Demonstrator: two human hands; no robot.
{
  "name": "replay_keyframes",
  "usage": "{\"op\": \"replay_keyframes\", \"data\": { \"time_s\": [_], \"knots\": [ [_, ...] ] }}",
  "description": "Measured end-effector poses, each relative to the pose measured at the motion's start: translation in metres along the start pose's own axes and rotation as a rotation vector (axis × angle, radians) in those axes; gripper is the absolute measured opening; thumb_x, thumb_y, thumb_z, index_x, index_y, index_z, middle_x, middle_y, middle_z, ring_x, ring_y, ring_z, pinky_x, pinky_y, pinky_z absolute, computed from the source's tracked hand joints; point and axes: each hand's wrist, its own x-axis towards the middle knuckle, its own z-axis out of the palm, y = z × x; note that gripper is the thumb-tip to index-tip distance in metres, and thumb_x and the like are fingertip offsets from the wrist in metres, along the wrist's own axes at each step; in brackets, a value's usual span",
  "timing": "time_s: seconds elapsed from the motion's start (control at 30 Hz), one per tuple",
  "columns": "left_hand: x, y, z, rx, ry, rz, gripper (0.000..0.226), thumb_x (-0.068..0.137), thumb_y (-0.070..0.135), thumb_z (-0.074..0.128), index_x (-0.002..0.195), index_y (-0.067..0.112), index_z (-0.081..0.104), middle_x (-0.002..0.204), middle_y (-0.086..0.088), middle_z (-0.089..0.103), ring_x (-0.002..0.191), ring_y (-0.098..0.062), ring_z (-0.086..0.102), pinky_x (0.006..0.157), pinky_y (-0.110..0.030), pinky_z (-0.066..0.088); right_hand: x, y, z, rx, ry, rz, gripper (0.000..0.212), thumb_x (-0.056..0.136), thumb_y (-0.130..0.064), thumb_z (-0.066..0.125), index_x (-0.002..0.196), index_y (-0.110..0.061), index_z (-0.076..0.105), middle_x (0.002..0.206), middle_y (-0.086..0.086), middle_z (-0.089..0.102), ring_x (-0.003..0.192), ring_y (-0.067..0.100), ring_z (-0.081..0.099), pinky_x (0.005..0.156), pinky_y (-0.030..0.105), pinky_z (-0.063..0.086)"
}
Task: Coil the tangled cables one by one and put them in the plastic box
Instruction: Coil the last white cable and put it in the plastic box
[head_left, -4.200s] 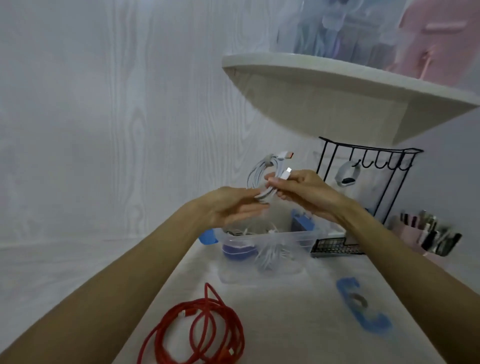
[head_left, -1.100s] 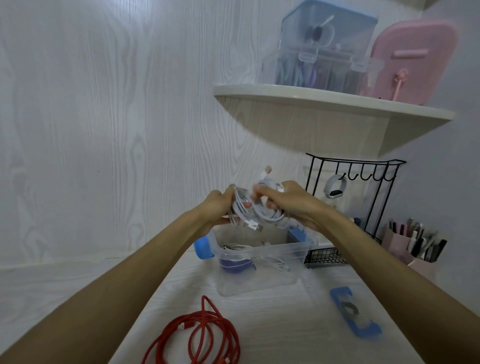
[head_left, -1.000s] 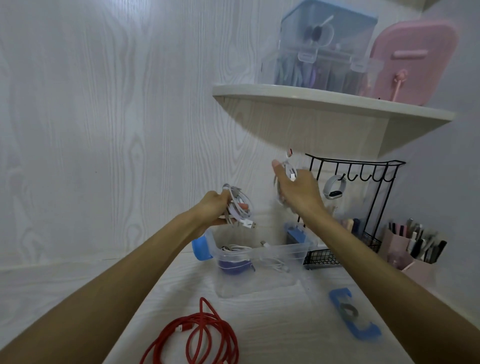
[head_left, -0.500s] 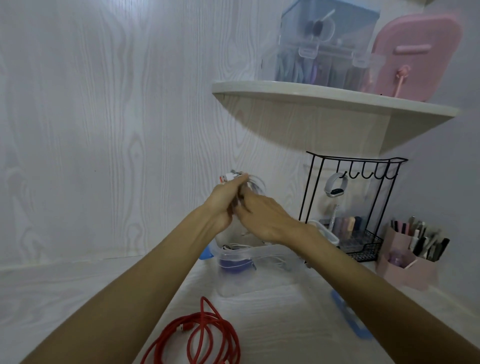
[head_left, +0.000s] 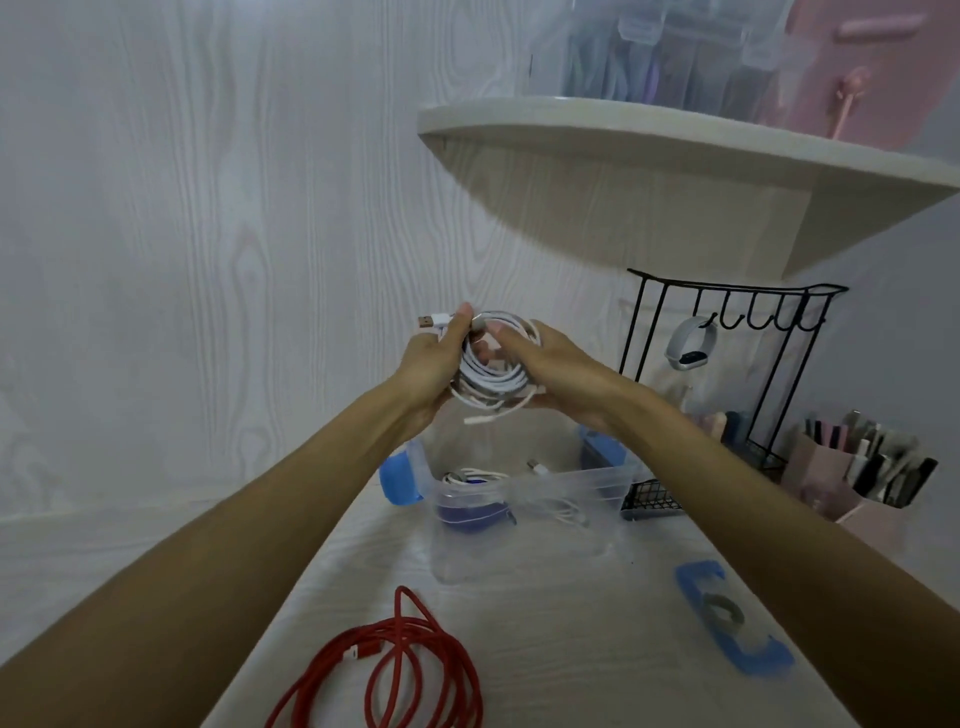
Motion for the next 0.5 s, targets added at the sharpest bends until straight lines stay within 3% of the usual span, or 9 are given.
{"op": "replay_keyframes", "data": {
  "time_s": [0.07,0.13,0.23,0.3,0.33,0.4,0.5],
  "knots": [
    [0.004,-0.01,0.006,0.024,0.117,-0.036,0.04,0.094,0.042,0.051,0.1,0.004,0.065,0.09,-0.01,0.068,0.078,-0.018,0.066,0.062,-0.02,0.052,0.012,0.012,0.009,-0.022,0.159,-0.022,0.034,0.097,-0.045,0.042,0.112,-0.02,0.061,0.112,0.008,0.067,0.094,0.019,0.065,0.079,0.033,0.056],
    [0.005,-0.018,0.011,0.128,0.127,-0.105,0.05,0.095,0.047,0.045,0.107,0.002,0.064,0.098,-0.012,0.067,0.085,-0.021,0.064,0.063,-0.021,0.051,0.02,0.026,0.014,-0.156,0.28,-0.012,0.044,0.099,-0.044,0.037,0.118,-0.009,0.056,0.113,0.011,0.063,0.097,0.023,0.062,0.083,0.034,0.052],
    [0.005,-0.015,0.01,0.292,-0.055,-0.115,0.065,0.093,0.06,0.033,0.121,0.008,0.06,0.111,-0.011,0.067,0.095,-0.019,0.064,0.079,-0.024,0.051,0.025,0.038,0.014,-0.175,0.393,-0.093,0.046,0.101,-0.042,0.033,0.125,-0.006,0.046,0.11,0.004,0.055,0.096,0.017,0.055,0.078,0.028,0.042],
    [0.004,-0.012,0.004,0.391,-0.272,0.008,0.053,0.092,0.057,0.04,0.126,0.019,0.055,0.119,-0.003,0.064,0.099,-0.014,0.065,0.085,-0.026,0.053,0.028,0.041,0.01,-0.121,0.462,-0.089,0.044,0.101,-0.04,0.031,0.129,-0.007,0.041,0.109,0.003,0.051,0.096,0.017,0.052,0.078,0.027,0.039],
    [0.002,-0.011,0.002,0.453,-0.374,0.069,0.044,0.09,0.05,0.05,0.127,0.025,0.048,0.123,0.006,0.059,0.1,-0.01,0.064,0.082,-0.025,0.055,0.029,0.042,0.009,-0.07,0.484,-0.092,0.044,0.102,-0.038,0.03,0.131,-0.007,0.039,0.112,0.005,0.051,0.101,0.019,0.053,0.081,0.027,0.04],
    [0.002,-0.012,-0.005,0.569,-0.482,0.151,0.06,0.083,0.036,0.067,0.132,0.036,0.032,0.125,0.016,0.045,0.099,-0.003,0.059,0.067,-0.015,0.054,0.029,0.043,0.008,-0.008,0.502,-0.11,0.044,0.103,-0.035,0.029,0.137,-0.008,0.037,0.126,0.006,0.051,0.115,0.02,0.051,0.091,0.024,0.038],
    [0.011,-0.017,-0.013,0.658,-0.369,0.269,0.075,0.083,0.029,0.07,0.142,0.025,0.025,0.132,0.004,0.046,0.091,-0.002,0.058,0.057,-0.006,0.047,0.029,0.046,0.003,0.023,0.438,-0.08,0.046,0.103,-0.033,0.026,0.137,-0.006,0.041,0.137,0.011,0.049,0.124,0.024,0.048,0.107,0.033,0.037]
  ]
}}
